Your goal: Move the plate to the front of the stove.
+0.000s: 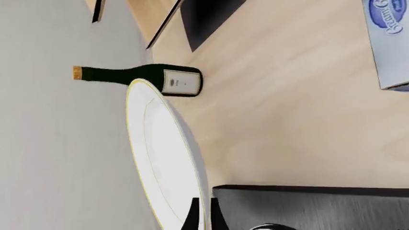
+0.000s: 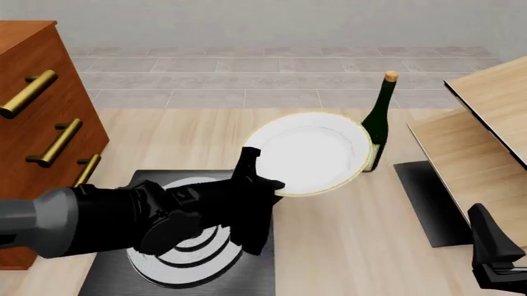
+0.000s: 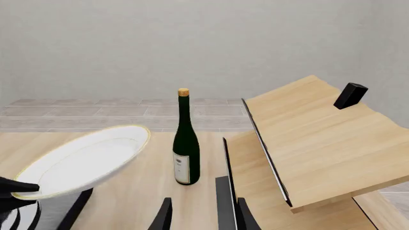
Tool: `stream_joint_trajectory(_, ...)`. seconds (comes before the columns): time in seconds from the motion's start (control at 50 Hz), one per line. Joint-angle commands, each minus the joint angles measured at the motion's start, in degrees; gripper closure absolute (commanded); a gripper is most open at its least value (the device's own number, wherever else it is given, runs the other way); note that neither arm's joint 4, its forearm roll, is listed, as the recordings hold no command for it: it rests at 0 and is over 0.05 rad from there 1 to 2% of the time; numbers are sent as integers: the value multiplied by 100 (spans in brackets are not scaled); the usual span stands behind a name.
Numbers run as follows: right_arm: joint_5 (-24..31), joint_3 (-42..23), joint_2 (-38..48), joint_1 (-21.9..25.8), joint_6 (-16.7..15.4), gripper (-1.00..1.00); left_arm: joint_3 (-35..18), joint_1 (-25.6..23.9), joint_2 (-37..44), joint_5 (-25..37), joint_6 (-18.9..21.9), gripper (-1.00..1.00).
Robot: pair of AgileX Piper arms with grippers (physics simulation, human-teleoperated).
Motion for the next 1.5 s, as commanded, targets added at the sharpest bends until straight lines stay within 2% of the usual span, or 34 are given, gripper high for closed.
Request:
stream_joint_trajectory(0.02,0,0,0,0,0,-100,-131,380,123,-33,199,100)
stream_joint_trajectory(0.44,0,0,0,1,-1,-100,-601,976,390,301,502,100)
stream_joint_trajectory(0.72,0,0,0,0,-1,-100,-1264,1668,692,760,720,100)
stream_joint_trajectory(0.92,-1,0,-1,1,0,-100,-2049,2229,986,1420,800,100)
stream_joint_trajectory(1.12,0,0,0,0,-1,-100,-2395,2331,995,2185,757,100)
stream_joint_trajectory(1.16,0,0,0,-1,1,-100,-2548,2333,1003,2492,638,100)
stream_joint_trajectory(1.2,0,0,0,-1,-1,-100,-2560,2347,987,2515,654,100)
stream_joint_trajectory(1.22,0,0,0,0,0,-100,-2677,2324,985,2736,524,100)
stream_joint_trajectory(1.32,0,0,0,0,0,-100,-2737,2232,834,3073,433,100)
stream_joint_trajectory(1.34,0,0,0,-1,1,-100,-2867,2220,853,3344,302,100)
stream_joint_trajectory(1.38,0,0,0,0,1,-100,-2719,2091,701,3359,354,100)
stream_joint_trajectory(1.5,0,0,0,0,-1,-100,-2950,2100,656,3752,256,100)
